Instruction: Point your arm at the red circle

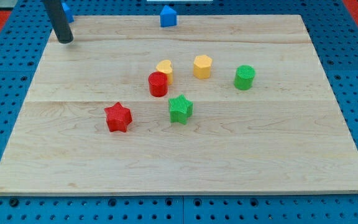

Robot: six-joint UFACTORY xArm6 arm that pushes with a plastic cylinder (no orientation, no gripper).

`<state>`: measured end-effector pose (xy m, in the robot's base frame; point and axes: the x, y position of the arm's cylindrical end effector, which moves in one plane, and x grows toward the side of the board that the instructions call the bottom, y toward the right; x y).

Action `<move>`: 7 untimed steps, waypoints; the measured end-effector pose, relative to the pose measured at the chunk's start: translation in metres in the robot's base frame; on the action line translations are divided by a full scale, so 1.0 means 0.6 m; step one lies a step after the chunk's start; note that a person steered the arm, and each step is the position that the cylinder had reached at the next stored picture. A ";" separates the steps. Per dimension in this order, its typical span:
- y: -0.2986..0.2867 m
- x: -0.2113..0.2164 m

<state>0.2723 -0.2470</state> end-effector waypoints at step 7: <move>-0.019 0.000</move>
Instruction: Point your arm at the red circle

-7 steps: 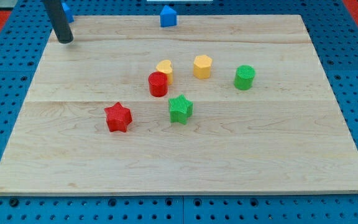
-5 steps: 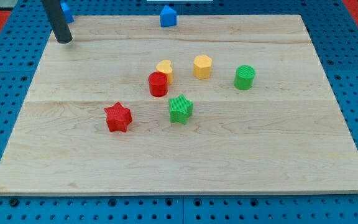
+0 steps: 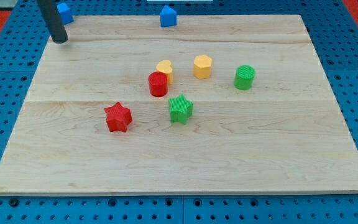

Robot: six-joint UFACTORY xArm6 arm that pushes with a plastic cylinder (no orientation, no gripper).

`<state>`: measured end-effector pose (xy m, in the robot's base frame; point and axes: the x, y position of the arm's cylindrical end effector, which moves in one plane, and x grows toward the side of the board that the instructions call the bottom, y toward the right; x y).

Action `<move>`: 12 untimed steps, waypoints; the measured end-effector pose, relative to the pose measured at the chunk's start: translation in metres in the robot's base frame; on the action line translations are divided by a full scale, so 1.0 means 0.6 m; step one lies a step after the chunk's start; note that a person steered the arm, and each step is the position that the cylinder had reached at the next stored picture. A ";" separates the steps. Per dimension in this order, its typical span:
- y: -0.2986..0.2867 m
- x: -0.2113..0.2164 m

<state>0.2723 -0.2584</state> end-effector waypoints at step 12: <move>-0.077 0.009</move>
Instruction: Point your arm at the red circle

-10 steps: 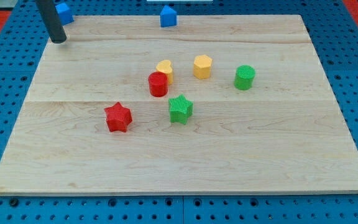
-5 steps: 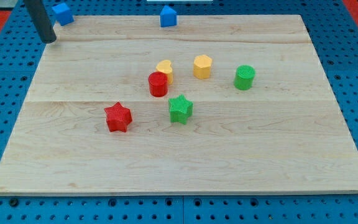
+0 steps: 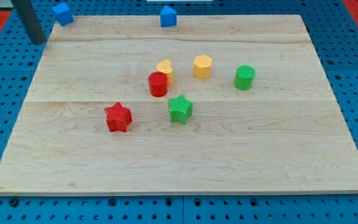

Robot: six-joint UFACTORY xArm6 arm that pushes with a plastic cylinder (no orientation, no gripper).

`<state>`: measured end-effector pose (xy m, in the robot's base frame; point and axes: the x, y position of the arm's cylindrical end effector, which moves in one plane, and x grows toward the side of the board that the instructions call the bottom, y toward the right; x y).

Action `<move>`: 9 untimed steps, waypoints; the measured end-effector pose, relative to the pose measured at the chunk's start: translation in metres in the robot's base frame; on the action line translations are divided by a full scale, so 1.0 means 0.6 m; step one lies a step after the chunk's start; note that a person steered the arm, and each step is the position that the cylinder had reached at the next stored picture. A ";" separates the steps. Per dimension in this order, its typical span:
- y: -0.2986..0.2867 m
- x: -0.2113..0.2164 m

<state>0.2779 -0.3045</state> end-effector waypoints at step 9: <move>0.157 0.142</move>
<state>0.3633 -0.2100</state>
